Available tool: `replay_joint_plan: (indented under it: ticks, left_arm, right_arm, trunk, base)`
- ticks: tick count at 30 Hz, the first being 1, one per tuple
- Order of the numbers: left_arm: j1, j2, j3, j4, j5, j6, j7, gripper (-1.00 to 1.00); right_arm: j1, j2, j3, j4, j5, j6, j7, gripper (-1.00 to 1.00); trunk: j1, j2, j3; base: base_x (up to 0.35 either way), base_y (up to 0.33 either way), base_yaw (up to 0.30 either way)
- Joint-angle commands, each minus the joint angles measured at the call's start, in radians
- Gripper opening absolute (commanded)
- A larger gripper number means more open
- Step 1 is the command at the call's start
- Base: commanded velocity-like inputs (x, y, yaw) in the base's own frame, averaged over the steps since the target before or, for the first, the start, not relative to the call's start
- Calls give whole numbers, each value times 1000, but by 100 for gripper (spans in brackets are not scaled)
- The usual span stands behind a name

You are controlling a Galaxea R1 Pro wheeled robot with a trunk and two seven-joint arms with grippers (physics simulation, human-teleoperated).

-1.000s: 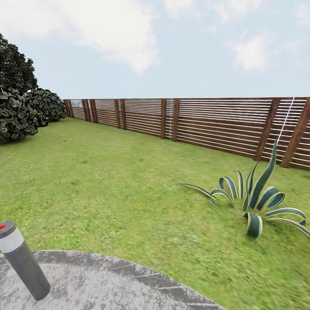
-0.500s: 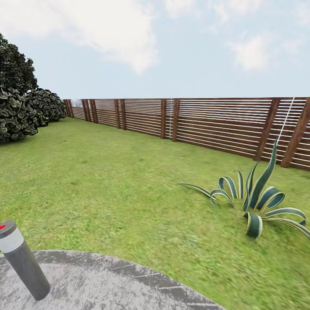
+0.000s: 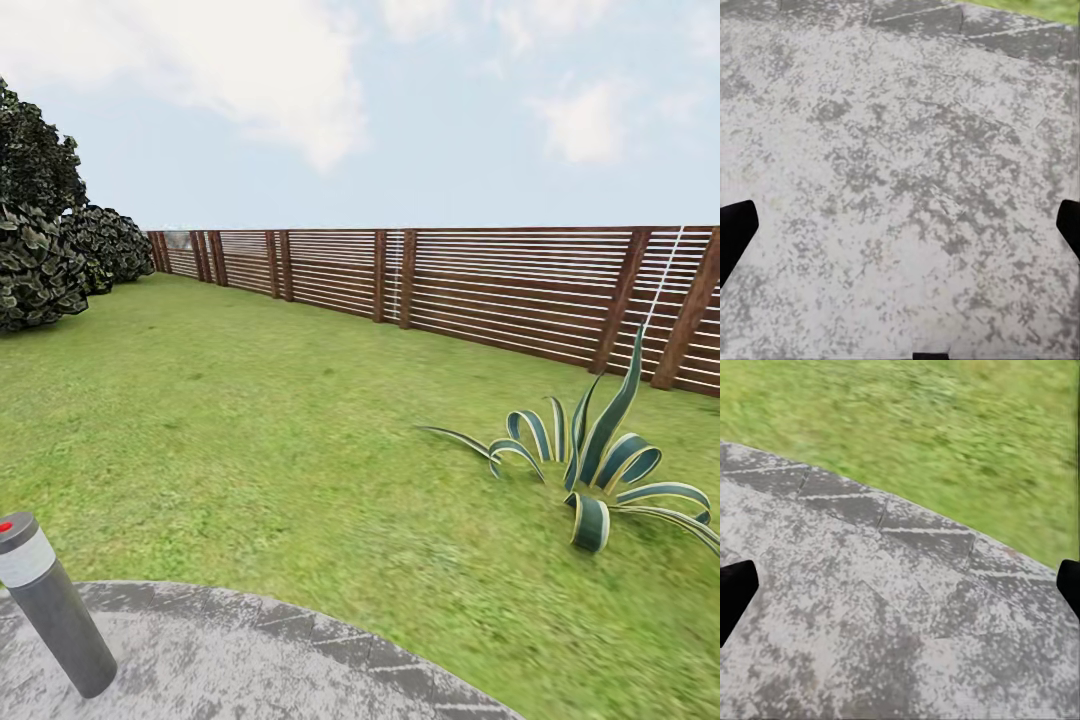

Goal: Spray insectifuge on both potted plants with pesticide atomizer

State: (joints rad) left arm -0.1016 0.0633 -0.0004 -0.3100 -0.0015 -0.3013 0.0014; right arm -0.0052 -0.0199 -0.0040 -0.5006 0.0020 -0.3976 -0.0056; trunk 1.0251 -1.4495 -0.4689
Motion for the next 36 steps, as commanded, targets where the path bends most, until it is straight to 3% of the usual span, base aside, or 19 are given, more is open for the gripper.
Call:
replay_joint_plan:
  ticks: [1, 7, 11, 16, 20, 25, 36]
  left_arm:
    - [-20, 0, 1, -2, 0, -3, 0, 100]
    - [-111, 1, 2, -6, 2, -4, 0, 100]
    - [-136, 1, 2, -3, 1, -3, 0, 100]
    - [-132, 5, 14, 4, 0, -2, 2, 100]
    - [-128, 7, 76, 8, -1, -2, 2, 100]
    - [-127, 8, 113, 8, -6, -2, 1, 100]
    - [-128, 7, 120, 8, -11, -4, -3, 100]
  right_arm:
    - [-1, 0, 0, -24, -1, -7, -1, 100]
    - [-33, 0, -2, -91, -2, -12, -1, 100]
    - [-60, -3, -2, -97, 0, -12, 1, 100]
    - [-67, -5, -3, -91, 2, -12, 0, 100]
    - [-68, -5, -3, -90, 3, -13, 0, 100]
    - [-68, -4, -3, -89, 3, -13, -1, 100]
    - [-68, -3, -4, -86, 1, -14, -1, 100]
  trunk:
    - [0, -1, -1]
    - [0, -1, -1]
    - [0, -1, -1]
    - [0, -1, -1]
    - [0, -1, -2]
    - [0, -1, -6]
    - [0, -1, -19]
  base:
    - [0, 0, 0]
    - [0, 0, 0]
    - [0, 0, 0]
    - [0, 0, 0]
    - [0, 0, 19]
    - [0, 0, 112]
    - [0, 0, 187]
